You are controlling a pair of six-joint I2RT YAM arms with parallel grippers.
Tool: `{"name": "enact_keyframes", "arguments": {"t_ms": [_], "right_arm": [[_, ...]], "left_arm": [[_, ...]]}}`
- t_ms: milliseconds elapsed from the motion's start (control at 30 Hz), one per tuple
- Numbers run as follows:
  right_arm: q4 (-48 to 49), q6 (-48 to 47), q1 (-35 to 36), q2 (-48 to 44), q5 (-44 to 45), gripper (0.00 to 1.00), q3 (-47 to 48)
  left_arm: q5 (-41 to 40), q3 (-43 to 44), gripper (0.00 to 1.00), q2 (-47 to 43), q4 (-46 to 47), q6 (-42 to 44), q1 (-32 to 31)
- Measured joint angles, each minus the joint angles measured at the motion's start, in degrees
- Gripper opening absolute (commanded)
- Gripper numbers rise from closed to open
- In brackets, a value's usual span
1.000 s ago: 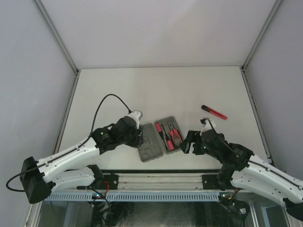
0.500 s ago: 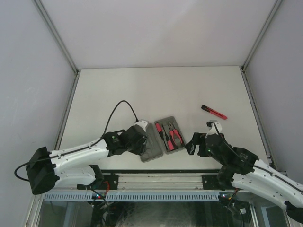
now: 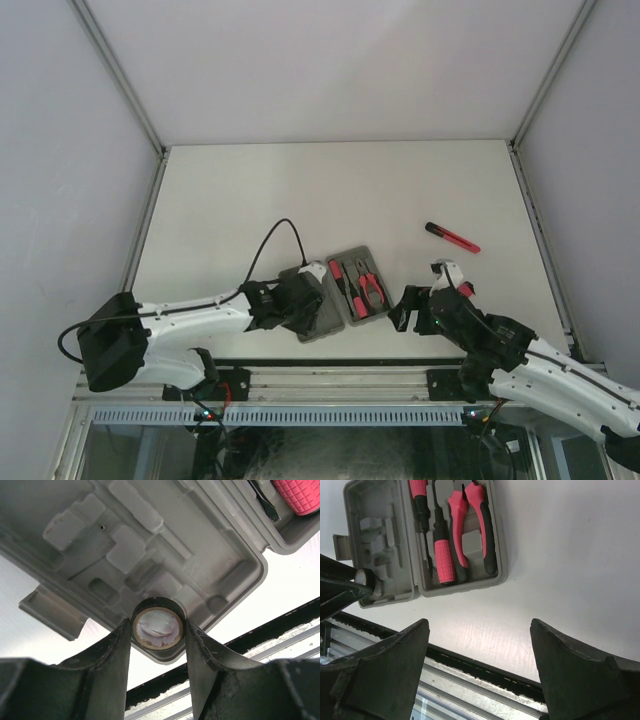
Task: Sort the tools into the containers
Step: Place the engineering item in the storage box.
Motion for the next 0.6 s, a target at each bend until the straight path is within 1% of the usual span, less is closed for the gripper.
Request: {"name": "enact_keyframes", "arguments": {"t_ms": [233, 600], "right_arm": [[1.0, -0.7, -0.9, 0.4, -1.2, 0.81, -1.5], [2.3, -1.2, -1.8, 0.5, -2.6, 0.81, -2.4]], "left_arm": [[0.0, 0.4, 0.40, 2.7, 0.3, -0.1, -0.8], [-0.1, 1.9, 0.46, 4.2, -0.7, -0.5, -1.5]]}}
